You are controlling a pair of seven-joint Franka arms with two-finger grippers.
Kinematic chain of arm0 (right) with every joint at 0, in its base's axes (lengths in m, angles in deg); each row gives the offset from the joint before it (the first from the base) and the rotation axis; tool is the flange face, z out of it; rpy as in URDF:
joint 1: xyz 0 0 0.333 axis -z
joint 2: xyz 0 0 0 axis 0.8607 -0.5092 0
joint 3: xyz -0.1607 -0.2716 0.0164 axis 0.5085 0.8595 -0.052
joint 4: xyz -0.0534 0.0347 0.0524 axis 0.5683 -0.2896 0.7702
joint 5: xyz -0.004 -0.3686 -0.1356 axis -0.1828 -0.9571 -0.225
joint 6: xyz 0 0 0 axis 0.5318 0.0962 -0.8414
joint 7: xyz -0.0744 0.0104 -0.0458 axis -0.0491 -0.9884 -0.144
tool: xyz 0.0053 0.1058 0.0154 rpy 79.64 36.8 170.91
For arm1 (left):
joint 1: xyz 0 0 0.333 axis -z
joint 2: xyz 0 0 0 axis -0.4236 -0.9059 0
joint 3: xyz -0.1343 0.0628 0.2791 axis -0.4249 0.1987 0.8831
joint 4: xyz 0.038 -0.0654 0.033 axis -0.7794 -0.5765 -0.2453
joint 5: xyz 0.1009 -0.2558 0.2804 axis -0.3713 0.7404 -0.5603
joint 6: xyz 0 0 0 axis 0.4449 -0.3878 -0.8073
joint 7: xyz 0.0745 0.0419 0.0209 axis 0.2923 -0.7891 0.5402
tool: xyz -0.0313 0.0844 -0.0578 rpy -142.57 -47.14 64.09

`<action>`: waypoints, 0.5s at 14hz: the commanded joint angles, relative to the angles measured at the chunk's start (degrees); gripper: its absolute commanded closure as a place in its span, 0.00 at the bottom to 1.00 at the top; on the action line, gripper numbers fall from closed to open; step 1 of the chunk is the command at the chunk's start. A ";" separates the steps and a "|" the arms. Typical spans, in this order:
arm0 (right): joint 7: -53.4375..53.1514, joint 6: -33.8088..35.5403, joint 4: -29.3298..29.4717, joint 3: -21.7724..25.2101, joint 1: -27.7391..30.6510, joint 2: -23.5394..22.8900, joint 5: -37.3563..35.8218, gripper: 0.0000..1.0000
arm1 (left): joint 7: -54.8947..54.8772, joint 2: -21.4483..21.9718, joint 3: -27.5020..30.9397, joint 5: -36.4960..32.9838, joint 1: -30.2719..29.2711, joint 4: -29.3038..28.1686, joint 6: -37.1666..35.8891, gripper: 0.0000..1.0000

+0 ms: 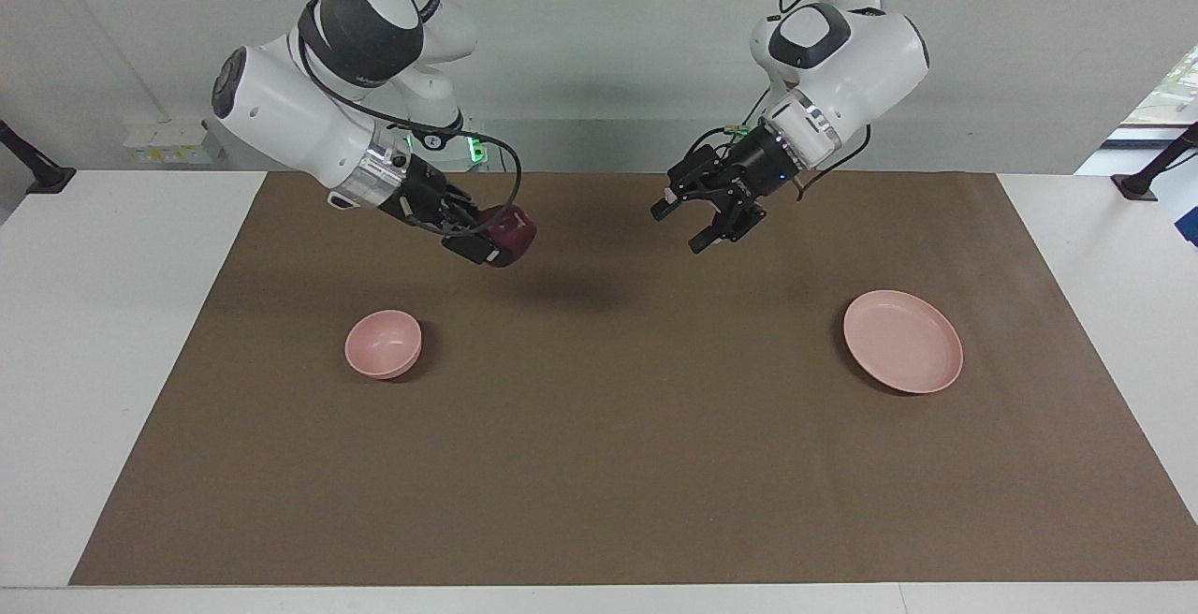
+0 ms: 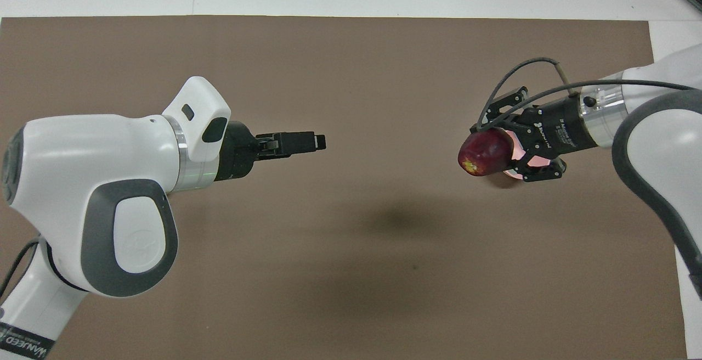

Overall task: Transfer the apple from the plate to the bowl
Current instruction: 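Lower the apple into the pink bowl while the left gripper withdraws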

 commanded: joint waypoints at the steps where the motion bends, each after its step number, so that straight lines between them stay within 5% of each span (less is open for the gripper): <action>1: 10.18 0.55 -3.09 -0.61 3.71 2.09 -5.01 1.00 | 1.97 0.67 0.00 -11.16 -1.89 0.35 -8.36 0.00; 7: 30.39 -9.35 -2.83 -0.70 3.54 -1.15 -21.81 1.00 | 1.71 0.58 0.00 -32.35 -5.41 1.93 -15.86 0.00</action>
